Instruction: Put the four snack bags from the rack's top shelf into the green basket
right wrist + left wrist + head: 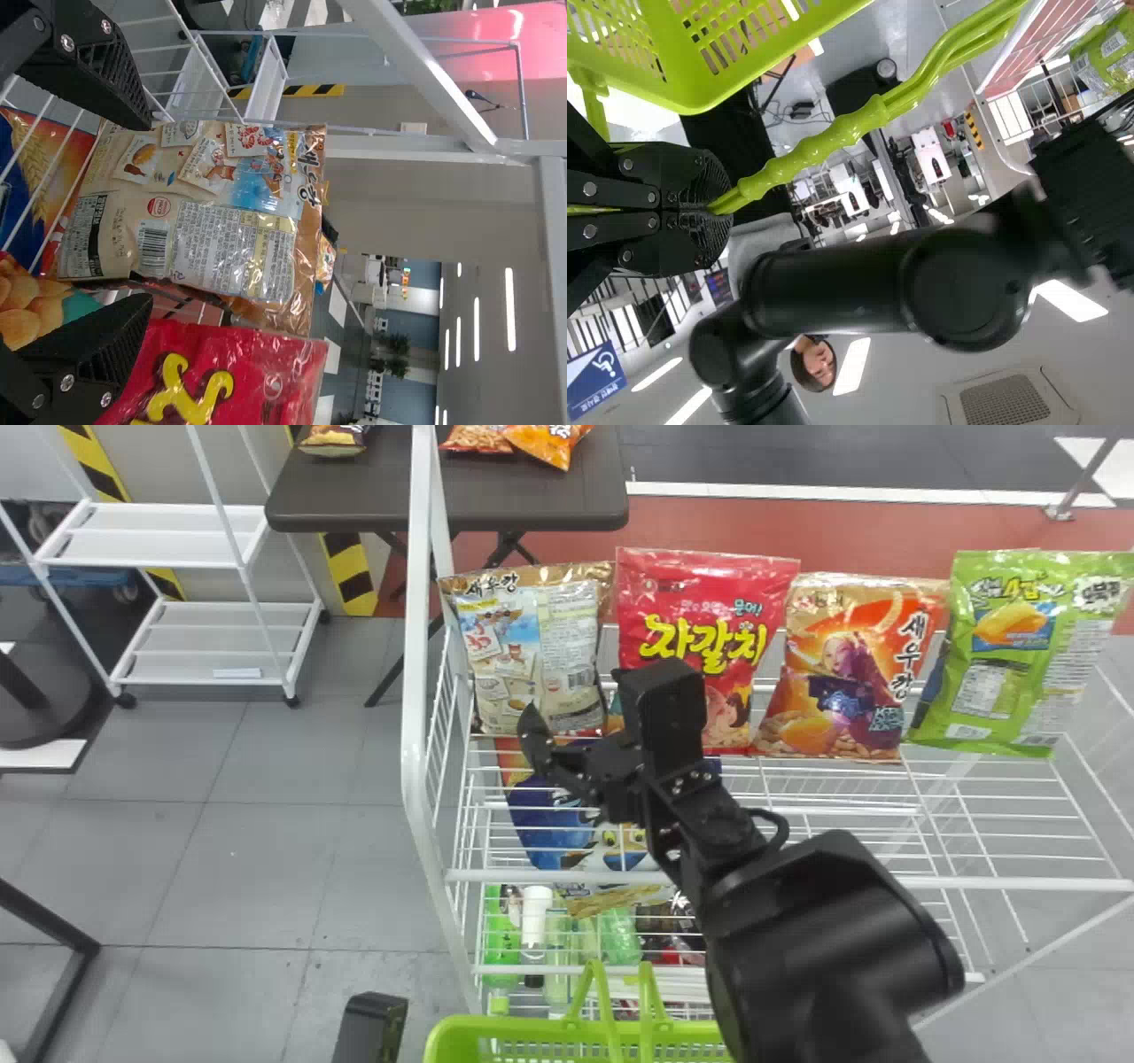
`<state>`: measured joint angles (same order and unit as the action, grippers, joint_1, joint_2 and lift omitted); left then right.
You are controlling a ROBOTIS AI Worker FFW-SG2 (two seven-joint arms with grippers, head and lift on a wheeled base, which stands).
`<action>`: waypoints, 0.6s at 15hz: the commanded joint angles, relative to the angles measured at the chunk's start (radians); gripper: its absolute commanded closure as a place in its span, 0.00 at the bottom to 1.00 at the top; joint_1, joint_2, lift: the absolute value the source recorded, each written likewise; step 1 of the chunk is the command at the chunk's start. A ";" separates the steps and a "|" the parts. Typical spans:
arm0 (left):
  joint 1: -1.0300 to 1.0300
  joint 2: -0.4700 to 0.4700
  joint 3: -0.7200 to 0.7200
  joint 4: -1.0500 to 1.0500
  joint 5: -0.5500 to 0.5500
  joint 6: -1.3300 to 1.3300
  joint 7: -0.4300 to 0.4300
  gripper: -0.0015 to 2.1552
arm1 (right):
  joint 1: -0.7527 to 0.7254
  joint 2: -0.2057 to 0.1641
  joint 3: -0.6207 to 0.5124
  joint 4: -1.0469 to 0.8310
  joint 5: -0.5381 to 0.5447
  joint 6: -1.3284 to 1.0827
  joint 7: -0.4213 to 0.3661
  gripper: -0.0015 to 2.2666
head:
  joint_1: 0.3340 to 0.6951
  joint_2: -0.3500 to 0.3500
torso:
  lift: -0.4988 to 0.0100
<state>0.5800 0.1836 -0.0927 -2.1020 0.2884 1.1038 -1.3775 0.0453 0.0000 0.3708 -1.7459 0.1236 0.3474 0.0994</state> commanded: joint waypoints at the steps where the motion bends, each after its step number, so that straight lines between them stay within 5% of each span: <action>1: -0.005 0.004 0.005 0.000 0.002 0.000 -0.002 0.81 | -0.091 0.001 -0.004 0.109 -0.056 -0.011 0.005 0.07 | 1.00 0.50 | 0.98; 4: -0.017 0.010 0.005 0.014 0.003 0.000 0.002 0.81 | -0.163 0.001 -0.007 0.210 -0.078 -0.066 0.022 0.17 | 1.00 0.51 | 0.98; 6: -0.023 0.010 0.005 0.022 0.006 0.000 0.003 0.81 | -0.173 0.001 0.007 0.221 -0.079 -0.075 0.033 0.71 | 1.00 0.52 | 0.98; 9: -0.031 0.010 0.004 0.024 0.006 0.000 0.003 0.81 | -0.153 0.001 0.025 0.187 -0.056 -0.072 0.045 0.89 | 1.00 0.55 | 0.98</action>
<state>0.5528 0.1933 -0.0876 -2.0792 0.2945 1.1038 -1.3744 -0.1187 0.0000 0.3884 -1.5405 0.0577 0.2730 0.1409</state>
